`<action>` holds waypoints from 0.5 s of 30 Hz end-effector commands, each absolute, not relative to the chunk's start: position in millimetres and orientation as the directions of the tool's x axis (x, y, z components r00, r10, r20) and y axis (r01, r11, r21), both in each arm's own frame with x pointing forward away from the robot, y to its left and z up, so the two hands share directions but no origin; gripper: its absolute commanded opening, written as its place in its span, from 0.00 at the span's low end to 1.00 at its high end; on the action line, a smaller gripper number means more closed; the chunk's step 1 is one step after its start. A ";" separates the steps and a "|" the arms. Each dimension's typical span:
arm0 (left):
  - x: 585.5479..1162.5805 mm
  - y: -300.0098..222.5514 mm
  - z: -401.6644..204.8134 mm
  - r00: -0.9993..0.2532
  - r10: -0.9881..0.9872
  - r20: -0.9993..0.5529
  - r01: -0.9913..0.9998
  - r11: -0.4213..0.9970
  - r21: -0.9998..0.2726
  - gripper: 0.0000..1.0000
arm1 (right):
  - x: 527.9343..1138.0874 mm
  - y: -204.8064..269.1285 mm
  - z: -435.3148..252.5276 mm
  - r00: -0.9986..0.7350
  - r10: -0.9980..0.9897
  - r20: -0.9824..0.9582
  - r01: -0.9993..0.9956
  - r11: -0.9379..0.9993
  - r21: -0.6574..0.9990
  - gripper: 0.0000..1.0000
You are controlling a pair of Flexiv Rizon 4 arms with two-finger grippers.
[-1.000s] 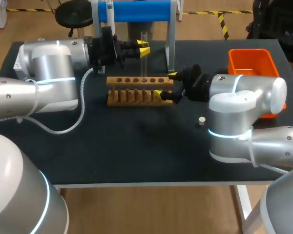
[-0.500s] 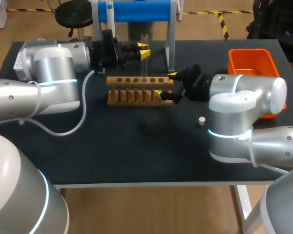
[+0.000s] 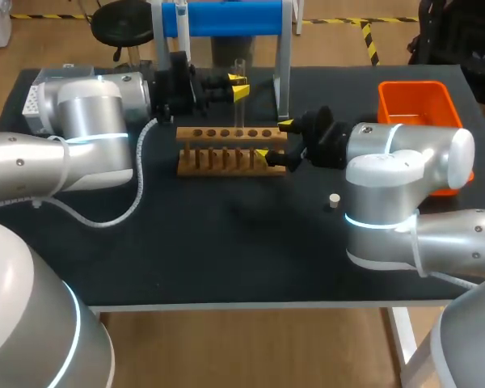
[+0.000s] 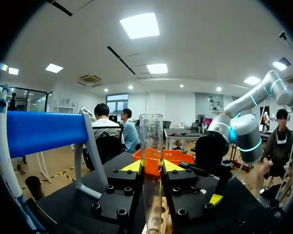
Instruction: Invert the test tube, pick up the pipette, mount the tip to pipette, aspirate from beaker and dispense into the tube, eject the tip, return the pipette, and cap with the stopper.
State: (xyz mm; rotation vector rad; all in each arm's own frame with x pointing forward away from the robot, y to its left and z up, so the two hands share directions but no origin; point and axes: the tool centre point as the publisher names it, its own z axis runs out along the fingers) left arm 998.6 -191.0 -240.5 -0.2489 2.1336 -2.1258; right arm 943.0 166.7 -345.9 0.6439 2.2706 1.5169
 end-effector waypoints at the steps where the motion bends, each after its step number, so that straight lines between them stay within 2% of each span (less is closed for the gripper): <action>1: 1001.0 -192.5 -244.5 -0.980 -0.199 0.033 -0.033 -0.005 -0.999 0.00 | 941.8 166.5 -346.3 -0.840 0.542 -0.027 0.182 0.328 0.927 1.00; 15: 1001.3 -192.3 -252.9 -0.979 -0.201 0.035 -0.031 -0.019 -0.999 0.00 | 941.8 166.5 -346.3 -0.840 0.542 -0.027 0.182 0.328 0.927 1.00</action>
